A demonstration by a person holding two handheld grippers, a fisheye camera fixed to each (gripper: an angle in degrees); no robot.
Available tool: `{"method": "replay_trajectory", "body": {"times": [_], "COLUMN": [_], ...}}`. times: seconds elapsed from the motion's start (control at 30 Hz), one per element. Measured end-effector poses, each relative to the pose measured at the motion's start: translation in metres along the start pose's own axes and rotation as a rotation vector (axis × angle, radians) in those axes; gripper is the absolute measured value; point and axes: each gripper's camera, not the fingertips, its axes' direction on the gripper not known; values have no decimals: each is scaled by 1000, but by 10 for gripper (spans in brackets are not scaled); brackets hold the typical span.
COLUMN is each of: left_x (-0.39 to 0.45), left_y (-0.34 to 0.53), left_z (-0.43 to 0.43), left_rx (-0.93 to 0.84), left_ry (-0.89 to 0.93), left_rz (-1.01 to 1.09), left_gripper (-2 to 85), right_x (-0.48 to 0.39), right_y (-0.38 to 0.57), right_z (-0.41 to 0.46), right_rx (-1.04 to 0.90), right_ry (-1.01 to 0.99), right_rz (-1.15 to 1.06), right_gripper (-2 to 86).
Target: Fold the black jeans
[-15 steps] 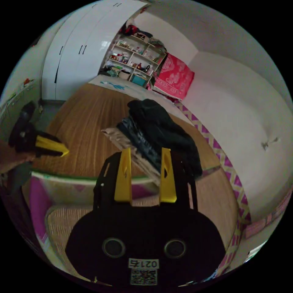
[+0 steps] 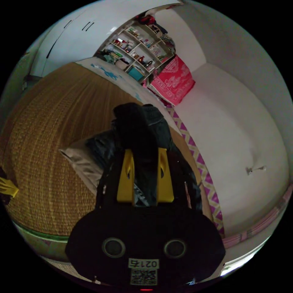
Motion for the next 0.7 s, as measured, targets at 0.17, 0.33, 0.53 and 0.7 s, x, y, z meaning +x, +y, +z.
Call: {"method": "replay_trajectory", "body": {"times": [0.17, 0.33, 0.53, 0.7], "left_x": [-7, -17, -23, -25], "left_y": [-1, -2, -3, -5], "left_z": [1, 3, 5, 6], "left_rx": [-4, -2, 0, 4], "left_ry": [-14, 22, 41, 49], "left_rz": [10, -7, -17, -22], "left_gripper": [-10, -10, -10, -10], "right_x": [5, 73, 180, 254], "right_y": [-13, -6, 55, 133], "right_z": [10, -3, -42, -105], "right_rx": [-82, -101, -38, 11], "right_ry": [19, -196, -387, -386], "right_rz": [50, 300, 592, 732], "right_gripper": [83, 62, 62, 61]}}
